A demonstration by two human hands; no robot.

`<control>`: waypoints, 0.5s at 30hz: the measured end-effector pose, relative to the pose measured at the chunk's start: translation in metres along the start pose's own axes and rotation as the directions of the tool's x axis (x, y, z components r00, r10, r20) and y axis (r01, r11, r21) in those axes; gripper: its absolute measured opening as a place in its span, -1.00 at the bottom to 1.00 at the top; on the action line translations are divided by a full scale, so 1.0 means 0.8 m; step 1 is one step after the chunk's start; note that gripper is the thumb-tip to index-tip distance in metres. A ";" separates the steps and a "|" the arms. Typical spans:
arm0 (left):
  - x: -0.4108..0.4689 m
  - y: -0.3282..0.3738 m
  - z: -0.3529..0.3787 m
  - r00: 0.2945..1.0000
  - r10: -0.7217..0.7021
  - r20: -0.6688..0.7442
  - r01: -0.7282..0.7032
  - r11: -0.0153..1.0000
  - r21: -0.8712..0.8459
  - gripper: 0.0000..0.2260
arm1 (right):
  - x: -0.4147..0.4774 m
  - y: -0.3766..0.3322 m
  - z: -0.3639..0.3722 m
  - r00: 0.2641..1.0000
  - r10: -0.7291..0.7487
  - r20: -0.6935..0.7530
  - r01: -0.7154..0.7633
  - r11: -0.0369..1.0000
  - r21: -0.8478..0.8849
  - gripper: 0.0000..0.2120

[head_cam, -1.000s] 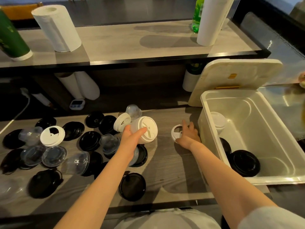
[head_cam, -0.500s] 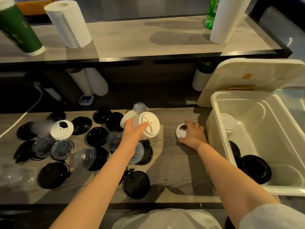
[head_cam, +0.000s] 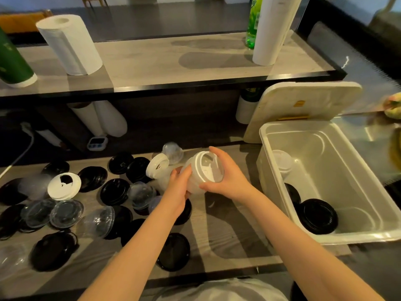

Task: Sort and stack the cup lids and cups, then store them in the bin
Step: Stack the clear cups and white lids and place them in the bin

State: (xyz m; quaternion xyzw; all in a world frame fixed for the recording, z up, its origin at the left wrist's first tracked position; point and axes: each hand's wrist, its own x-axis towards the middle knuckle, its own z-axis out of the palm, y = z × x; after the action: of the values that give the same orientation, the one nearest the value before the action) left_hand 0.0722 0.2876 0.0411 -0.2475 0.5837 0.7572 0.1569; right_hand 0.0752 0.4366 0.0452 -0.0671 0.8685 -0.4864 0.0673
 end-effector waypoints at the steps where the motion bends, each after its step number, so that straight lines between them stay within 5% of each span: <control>1: -0.003 0.001 0.003 1.000 -0.008 0.017 0.009 0.999 -0.031 -0.65 | -0.002 -0.001 -0.002 1.000 0.005 0.001 -0.005 1.000 -0.031 -0.07; 15: -0.045 0.017 0.021 0.953 0.163 0.254 -0.198 0.973 0.116 -0.60 | -0.039 -0.036 -0.053 0.992 -0.127 -0.007 0.123 0.974 -0.193 -0.12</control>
State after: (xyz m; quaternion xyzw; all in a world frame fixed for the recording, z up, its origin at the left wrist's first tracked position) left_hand 0.0915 0.3022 0.0751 -0.0868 0.6320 0.7501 0.1741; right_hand 0.0996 0.4629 0.0933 -0.1231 0.9060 -0.4044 0.0217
